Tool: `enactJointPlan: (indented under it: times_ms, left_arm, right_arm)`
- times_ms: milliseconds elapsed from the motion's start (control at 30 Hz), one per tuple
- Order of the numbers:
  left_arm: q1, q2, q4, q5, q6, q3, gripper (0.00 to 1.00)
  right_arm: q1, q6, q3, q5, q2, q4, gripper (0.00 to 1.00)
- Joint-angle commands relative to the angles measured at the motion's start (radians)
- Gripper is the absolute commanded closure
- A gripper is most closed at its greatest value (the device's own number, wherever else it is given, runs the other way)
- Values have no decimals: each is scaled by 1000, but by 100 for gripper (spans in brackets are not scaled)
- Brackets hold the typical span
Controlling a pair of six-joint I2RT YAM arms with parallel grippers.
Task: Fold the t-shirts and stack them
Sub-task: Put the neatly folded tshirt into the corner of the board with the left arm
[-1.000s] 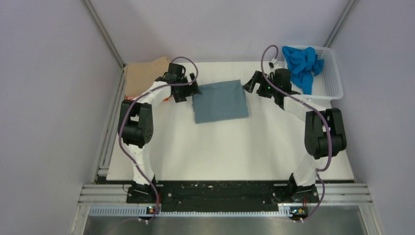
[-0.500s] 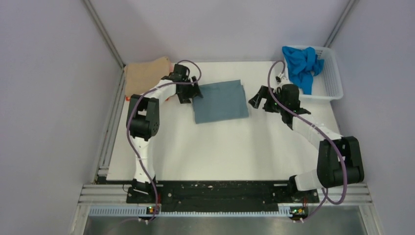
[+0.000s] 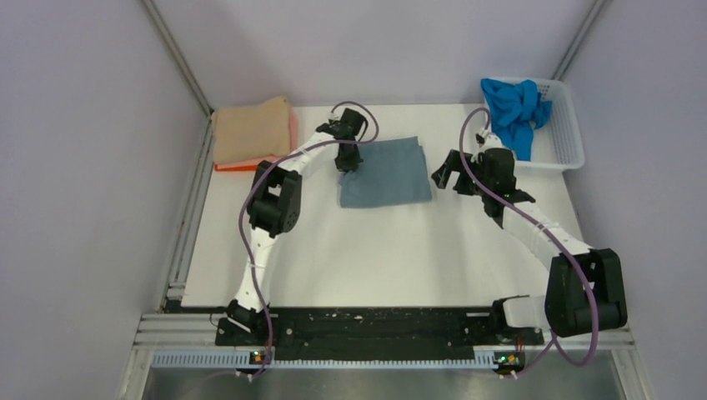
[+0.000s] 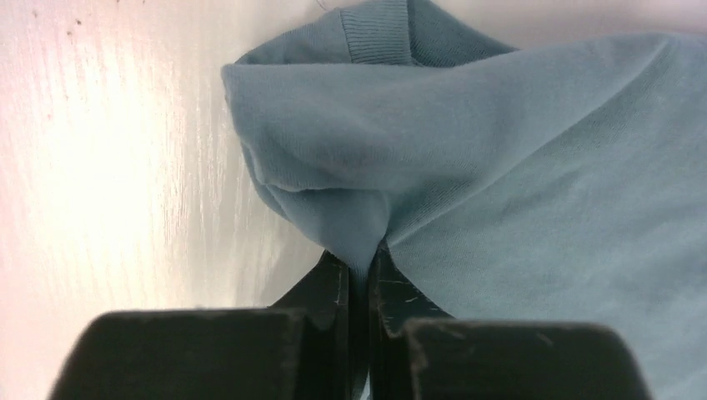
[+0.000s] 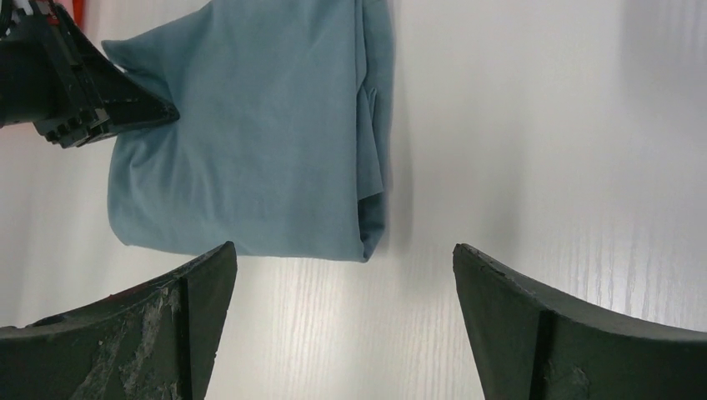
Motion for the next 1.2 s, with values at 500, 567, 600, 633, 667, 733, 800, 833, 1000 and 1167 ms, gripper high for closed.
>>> enactJointPlan:
  times_ms: [500,567,600,633,667,733,800,833,1000,1167]
  left_arm:
    - [34,-156,14,-612,522,120,100]
    - [59,-197,60,-614,596,119,100]
    - [71,-214,81,-619,629,120,100]
    - [84,-231,103,-622,660,120,100]
    - [96,-245,122,-623,702,122,100]
    - [120,-271,161,-644,764,131,100]
    - [146,-280,181,-640,815,157,100]
    - [159,-281,186,-639,833,179,100]
    - [191,-247,209,-655,927,269,100]
    - [212,-209,195,-663,941,363,100]
  right_arm:
    - [6,-66,1,58,-6,8,1]
    - [7,-73,2,61,-4,10,1]
    - [7,-76,2,63,-6,11,1]
    - [7,-78,3,65,-4,11,1]
    - [6,-79,3,68,-4,10,1]
    - [6,-83,5,75,-2,6,1]
    - [7,-88,6,87,0,5,1]
    - [5,-90,9,93,2,4,1]
    - [6,-98,19,107,16,-6,1]
    - [6,-97,26,121,26,-11,1]
